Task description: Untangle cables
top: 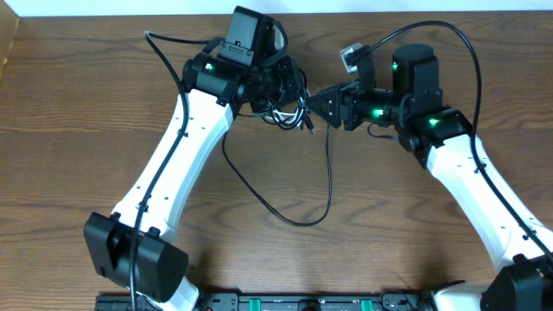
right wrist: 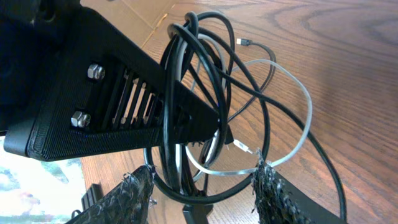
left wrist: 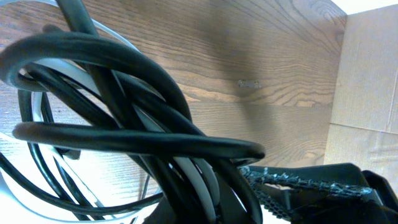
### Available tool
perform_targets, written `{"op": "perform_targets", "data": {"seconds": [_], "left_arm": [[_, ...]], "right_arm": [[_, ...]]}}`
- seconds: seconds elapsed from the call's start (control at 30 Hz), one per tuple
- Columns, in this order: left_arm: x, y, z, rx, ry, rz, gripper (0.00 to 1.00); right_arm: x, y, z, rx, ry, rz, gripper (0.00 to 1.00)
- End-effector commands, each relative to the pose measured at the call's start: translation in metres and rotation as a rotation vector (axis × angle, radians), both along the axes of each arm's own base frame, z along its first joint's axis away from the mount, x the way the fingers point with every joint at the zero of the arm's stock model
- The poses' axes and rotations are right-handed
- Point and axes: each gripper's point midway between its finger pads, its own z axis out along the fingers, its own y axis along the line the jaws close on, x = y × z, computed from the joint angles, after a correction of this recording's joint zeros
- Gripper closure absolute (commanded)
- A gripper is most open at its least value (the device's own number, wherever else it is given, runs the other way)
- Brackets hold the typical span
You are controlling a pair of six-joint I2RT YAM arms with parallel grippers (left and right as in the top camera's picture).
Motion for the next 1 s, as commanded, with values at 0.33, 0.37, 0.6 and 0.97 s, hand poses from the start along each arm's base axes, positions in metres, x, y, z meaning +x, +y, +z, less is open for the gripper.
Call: {"op": "perform_targets", "data": {"seconds": [0.33, 0.37, 0.6, 0.97], "left_arm": [[-0.009, -0.005, 0.001, -0.033, 0.051, -0.011, 0.93], [-0.009, -0.005, 0.001, -0.033, 0.052, -0.011, 0.93], [-0.009, -0.005, 0.001, -0.033, 0.052, -0.011, 0.93], [-0.017, -0.01, 0.002, -0.037, 0.029, -0.109, 0.93]], "right_arm": [[0.004, 0.01, 0.0, -0.034, -0.014, -0.048, 0.57], [0.004, 0.01, 0.0, -0.034, -0.014, -0.048, 0.57], [0.004, 0.009, -0.005, -0.057, -0.007, -0.067, 0.63], [0.017, -0.007, -0.018, -0.135, 0.0, -0.17, 0.99]]}}
